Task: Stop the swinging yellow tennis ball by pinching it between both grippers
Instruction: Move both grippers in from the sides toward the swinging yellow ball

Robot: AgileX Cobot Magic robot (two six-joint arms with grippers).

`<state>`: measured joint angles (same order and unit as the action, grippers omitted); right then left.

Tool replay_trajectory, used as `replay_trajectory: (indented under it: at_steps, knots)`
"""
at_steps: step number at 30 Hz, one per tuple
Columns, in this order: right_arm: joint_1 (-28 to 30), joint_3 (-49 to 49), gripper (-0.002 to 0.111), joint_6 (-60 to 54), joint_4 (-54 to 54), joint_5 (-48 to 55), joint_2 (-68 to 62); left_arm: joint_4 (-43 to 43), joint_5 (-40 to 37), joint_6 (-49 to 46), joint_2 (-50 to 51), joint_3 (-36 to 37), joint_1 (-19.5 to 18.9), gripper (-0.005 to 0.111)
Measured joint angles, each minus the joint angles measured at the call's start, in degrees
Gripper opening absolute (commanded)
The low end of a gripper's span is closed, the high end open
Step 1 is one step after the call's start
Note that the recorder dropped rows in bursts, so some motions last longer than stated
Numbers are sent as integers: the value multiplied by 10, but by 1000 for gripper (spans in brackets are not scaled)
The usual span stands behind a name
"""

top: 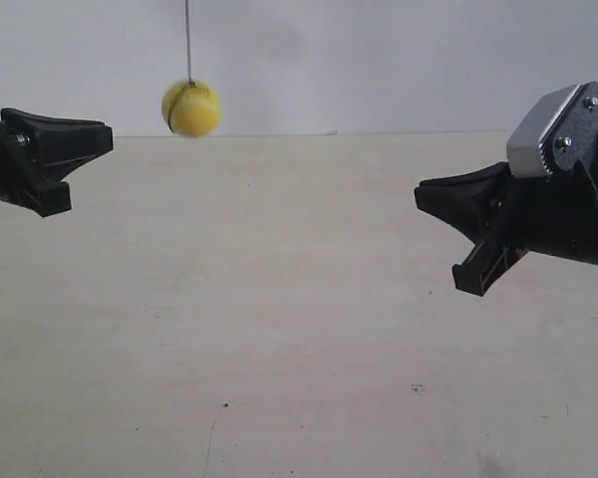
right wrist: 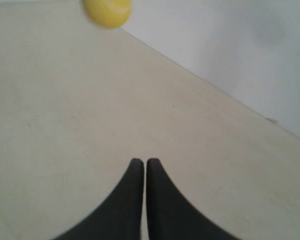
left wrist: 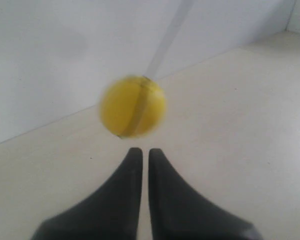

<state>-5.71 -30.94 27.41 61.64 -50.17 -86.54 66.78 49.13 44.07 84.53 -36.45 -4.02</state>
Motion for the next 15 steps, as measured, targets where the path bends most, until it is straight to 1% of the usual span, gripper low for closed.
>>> replay_trajectory:
  at_steps: [5, 15]
  knots:
    - [0, -8, 0, 20, 45, -8, -9, 34, 10, 7, 10, -2, 0, 5]
    - [0, -9, 0, 25, 75, -9, -9, 92, 53, 10, 11, -6, 0, 5]
